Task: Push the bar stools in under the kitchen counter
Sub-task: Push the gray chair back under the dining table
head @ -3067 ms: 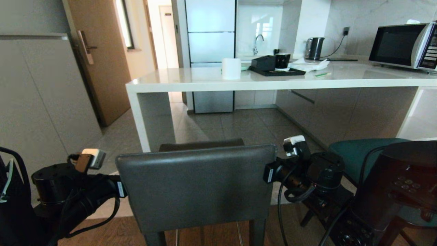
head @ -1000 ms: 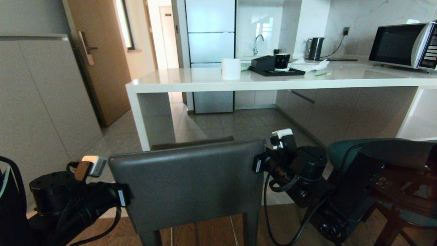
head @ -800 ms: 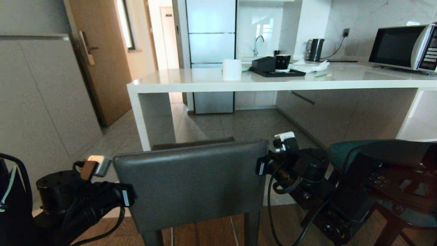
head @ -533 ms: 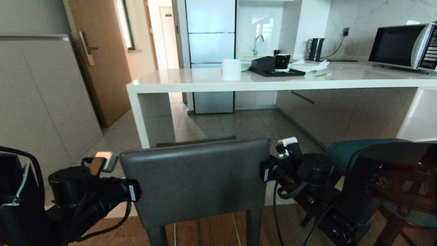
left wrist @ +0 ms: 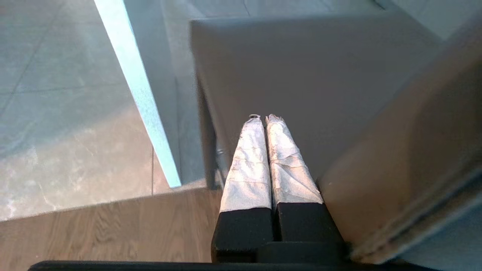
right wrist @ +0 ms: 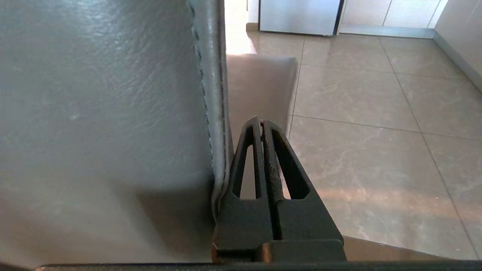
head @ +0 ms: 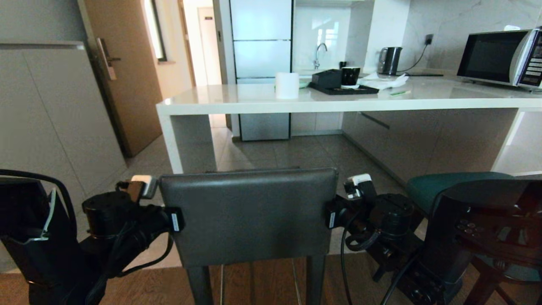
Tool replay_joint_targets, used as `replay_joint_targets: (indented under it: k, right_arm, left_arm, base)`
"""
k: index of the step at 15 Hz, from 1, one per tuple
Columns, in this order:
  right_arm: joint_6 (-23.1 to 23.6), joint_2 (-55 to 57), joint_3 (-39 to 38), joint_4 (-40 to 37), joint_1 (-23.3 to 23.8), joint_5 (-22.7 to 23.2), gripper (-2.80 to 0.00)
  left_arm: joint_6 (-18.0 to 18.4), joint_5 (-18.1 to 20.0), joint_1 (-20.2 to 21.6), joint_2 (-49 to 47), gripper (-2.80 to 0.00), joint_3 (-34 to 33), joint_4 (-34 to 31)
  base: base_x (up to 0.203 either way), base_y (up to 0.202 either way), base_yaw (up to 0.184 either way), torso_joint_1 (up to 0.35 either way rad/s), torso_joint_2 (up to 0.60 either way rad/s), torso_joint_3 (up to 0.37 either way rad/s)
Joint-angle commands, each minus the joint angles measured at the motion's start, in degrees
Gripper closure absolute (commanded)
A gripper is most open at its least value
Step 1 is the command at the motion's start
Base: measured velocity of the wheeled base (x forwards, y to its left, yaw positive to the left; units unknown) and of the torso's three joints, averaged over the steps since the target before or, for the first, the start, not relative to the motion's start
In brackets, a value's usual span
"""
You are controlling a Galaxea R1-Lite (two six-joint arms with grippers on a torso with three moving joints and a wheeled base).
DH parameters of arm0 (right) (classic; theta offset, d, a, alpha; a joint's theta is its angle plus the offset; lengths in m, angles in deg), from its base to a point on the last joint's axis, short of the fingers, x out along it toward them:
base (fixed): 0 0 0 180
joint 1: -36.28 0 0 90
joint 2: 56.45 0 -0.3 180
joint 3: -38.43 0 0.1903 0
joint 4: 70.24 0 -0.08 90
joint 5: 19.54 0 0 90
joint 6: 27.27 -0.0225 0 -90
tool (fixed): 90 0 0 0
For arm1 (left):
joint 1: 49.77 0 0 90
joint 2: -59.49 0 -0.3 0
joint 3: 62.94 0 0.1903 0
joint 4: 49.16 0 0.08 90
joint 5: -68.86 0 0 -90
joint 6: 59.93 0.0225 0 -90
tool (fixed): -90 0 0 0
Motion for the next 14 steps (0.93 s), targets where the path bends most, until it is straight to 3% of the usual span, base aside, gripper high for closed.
replay_joint_targets:
  k: [1, 14]
  right_arm:
    - [0.0, 0.8, 0.4, 0.0, -0.1, 0.2, 0.0]
    - [0.0, 0.1, 2.2, 0.0, -0.7, -0.8, 0.0]
  left_arm:
    - [-0.2, 0.2, 0.0, -0.4, 0.0, 0.7, 0.7]
    - [-0.1, 0.1, -0.9, -6.1, 0.0, 1.0, 4.2]
  base:
    - [0.0, 0.0, 0.0, 0.0, 0.0, 0.0]
    - [0.0, 0.0, 0.0, 0.0, 0.0, 0.0]
